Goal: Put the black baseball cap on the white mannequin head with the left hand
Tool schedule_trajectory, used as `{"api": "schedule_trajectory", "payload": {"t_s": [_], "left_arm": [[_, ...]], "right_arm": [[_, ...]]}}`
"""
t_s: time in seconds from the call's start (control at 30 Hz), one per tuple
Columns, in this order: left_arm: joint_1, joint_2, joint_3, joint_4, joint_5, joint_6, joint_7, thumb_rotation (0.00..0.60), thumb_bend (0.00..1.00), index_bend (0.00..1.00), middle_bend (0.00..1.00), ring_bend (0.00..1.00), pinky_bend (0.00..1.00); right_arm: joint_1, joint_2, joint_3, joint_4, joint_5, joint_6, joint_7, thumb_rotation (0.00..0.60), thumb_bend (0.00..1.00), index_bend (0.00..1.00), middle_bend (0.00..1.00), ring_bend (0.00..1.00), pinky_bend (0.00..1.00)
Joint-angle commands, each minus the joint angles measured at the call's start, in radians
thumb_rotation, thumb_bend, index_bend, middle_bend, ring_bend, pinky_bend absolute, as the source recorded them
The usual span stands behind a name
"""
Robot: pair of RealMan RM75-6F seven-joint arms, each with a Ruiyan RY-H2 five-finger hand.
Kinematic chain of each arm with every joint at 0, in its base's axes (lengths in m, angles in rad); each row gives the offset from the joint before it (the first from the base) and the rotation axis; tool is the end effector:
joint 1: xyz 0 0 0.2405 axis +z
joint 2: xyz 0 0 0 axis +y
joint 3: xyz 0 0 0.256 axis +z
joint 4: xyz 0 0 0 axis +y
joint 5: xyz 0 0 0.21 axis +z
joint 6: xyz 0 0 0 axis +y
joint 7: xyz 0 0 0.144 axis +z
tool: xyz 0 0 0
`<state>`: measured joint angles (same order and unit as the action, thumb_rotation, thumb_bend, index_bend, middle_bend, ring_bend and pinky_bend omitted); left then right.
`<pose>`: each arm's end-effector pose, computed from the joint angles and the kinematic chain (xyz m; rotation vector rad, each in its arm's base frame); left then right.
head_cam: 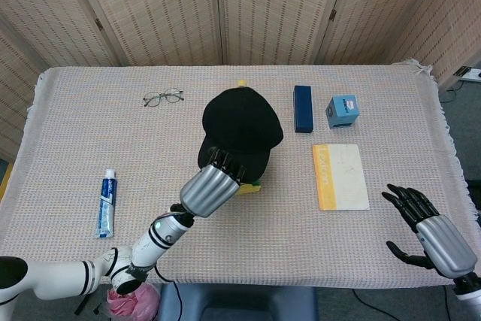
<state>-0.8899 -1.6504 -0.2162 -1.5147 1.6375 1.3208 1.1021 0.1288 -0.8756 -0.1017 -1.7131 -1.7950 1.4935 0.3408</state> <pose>-0.0063 0.3076 0.0103 -1.6723 0.3952 -1.0850 -0.2764 -0.1543 0.1895 1.6595 -1.0832 1.0870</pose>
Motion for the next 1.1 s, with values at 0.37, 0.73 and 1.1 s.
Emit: {"api": "schedule_trajectory", "payload": {"t_s": [0.37, 0.73, 1.1], "left_arm": [[0.068, -0.023, 0.003, -0.106, -0.078, -0.001, 0.200, 0.600, 0.25, 0.38, 0.59, 0.42, 0.56], [0.131, -0.040, 0.037, -0.249, -0.108, 0.033, 0.270, 0.600, 0.20, 0.27, 0.49, 0.36, 0.55], [0.200, 0.017, 0.021, -0.209, -0.147, 0.080, 0.145, 0.600, 0.17, 0.19, 0.36, 0.29, 0.50]], "right_arm": [[-0.009, 0.000, 0.004, -0.001, 0.005, 0.016, -0.002, 0.600, 0.26, 0.00, 0.00, 0.00, 0.00], [-0.016, 0.000, 0.003, -0.001, -0.003, 0.029, -0.005, 0.600, 0.26, 0.00, 0.00, 0.00, 0.00], [-0.023, -0.004, -0.001, -0.005, -0.013, 0.032, -0.025, 0.600, 0.26, 0.00, 0.00, 0.00, 0.00]]}}
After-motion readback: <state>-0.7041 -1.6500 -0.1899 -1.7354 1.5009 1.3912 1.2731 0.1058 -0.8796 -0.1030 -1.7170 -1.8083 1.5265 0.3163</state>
